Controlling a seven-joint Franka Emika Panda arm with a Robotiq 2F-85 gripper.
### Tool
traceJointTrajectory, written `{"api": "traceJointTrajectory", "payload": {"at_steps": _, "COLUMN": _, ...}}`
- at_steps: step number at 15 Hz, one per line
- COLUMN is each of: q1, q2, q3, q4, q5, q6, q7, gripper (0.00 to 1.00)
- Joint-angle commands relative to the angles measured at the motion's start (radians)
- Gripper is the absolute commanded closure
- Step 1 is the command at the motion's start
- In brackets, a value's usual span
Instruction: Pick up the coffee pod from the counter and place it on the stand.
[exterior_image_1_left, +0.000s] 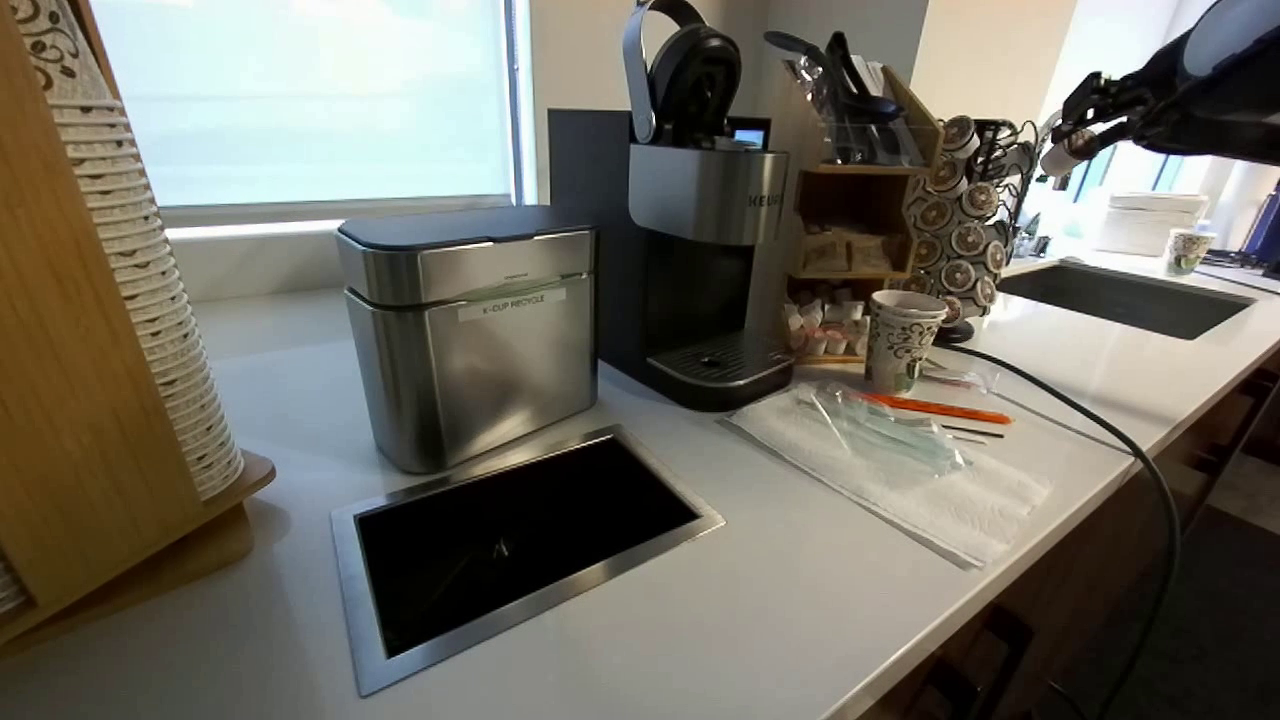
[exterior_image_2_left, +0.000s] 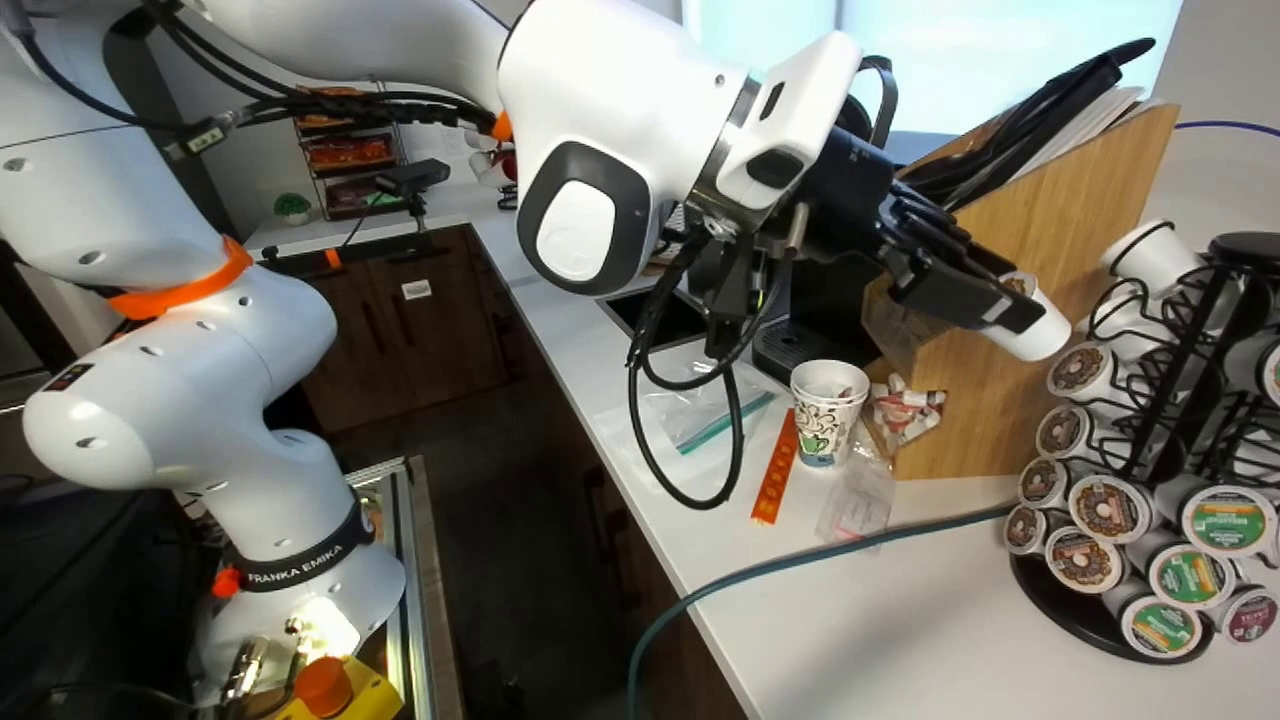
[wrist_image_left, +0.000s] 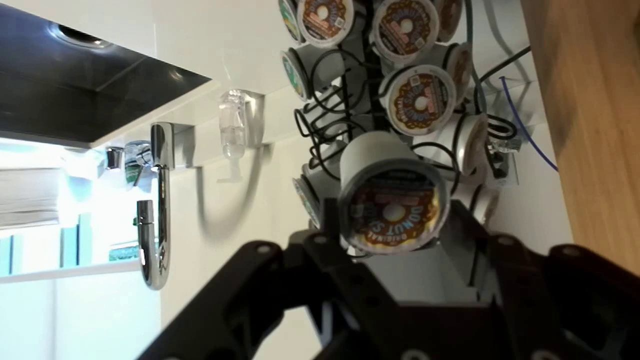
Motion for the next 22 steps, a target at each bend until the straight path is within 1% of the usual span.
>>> {"api": "traceJointTrajectory", "payload": {"at_steps": 1, "q1": 0.057, "q2": 0.036, "q3": -0.008, "q4": 0.016, "q5": -0.020, "q6": 0.082, "q7": 0.031, "gripper": 0.72}}
{"api": "traceJointTrajectory", "payload": {"at_steps": 3, "q1": 0.069, "q2": 0.063, "q3": -0.004, "q4": 0.033, "q5": -0.013, "q6": 0.118, "q7": 0.037, "gripper": 0.72}}
{"api": "traceJointTrajectory", "payload": {"at_steps": 6, "q1": 0.065, "q2": 0.099, "q3": -0.001, "q4": 0.069, "q5": 0.006, "q6": 0.155, "q7": 0.048, "gripper": 0.72}}
{"api": "traceJointTrajectory", "payload": {"at_steps": 8, "q1": 0.061, "q2": 0.111, "q3": -0.004, "q4": 0.084, "q5": 0.019, "q6": 0.153, "q7": 0.057, "gripper": 0.72}}
{"api": "traceJointTrajectory", "payload": {"at_steps": 9, "q1": 0.063, "q2": 0.081, "q3": -0.001, "q4": 0.058, "q5": 0.003, "q6": 0.129, "q7": 0.040, "gripper": 0.72}}
{"api": "traceJointTrajectory", "payload": {"at_steps": 10, "q1": 0.062, "q2": 0.086, "q3": -0.002, "q4": 0.065, "q5": 0.004, "q6": 0.129, "q7": 0.040, "gripper": 0.47}}
{"api": "traceJointTrajectory", "payload": {"at_steps": 11, "q1": 0.062, "q2": 0.087, "q3": -0.002, "q4": 0.065, "q5": 0.004, "q6": 0.129, "q7": 0.039, "gripper": 0.72}}
{"api": "traceJointTrajectory", "payload": {"at_steps": 12, "q1": 0.068, "q2": 0.092, "q3": -0.003, "q4": 0.070, "q5": -0.008, "q6": 0.125, "q7": 0.056, "gripper": 0.72}}
{"api": "traceJointTrajectory", "payload": {"at_steps": 13, "q1": 0.165, "q2": 0.099, "q3": -0.091, "q4": 0.076, "q5": 0.000, "q6": 0.122, "q7": 0.051, "gripper": 0.72}}
{"api": "traceJointTrajectory", "payload": {"at_steps": 17, "q1": 0.236, "q2": 0.126, "q3": -0.149, "q4": 0.113, "q5": 0.007, "q6": 0.107, "q7": 0.066, "gripper": 0.72}}
{"api": "traceJointTrajectory", "payload": {"at_steps": 18, "q1": 0.248, "q2": 0.135, "q3": -0.161, "q4": 0.121, "q5": 0.008, "q6": 0.109, "q7": 0.066, "gripper": 0.72}}
{"api": "traceJointTrajectory", "payload": {"at_steps": 19, "q1": 0.211, "q2": 0.145, "q3": -0.127, "q4": 0.126, "q5": 0.026, "q6": 0.121, "q7": 0.063, "gripper": 0.72}}
{"api": "traceJointTrajectory", "payload": {"at_steps": 22, "q1": 0.211, "q2": 0.164, "q3": -0.129, "q4": 0.140, "q5": 0.097, "q6": 0.125, "q7": 0.042, "gripper": 0.72}}
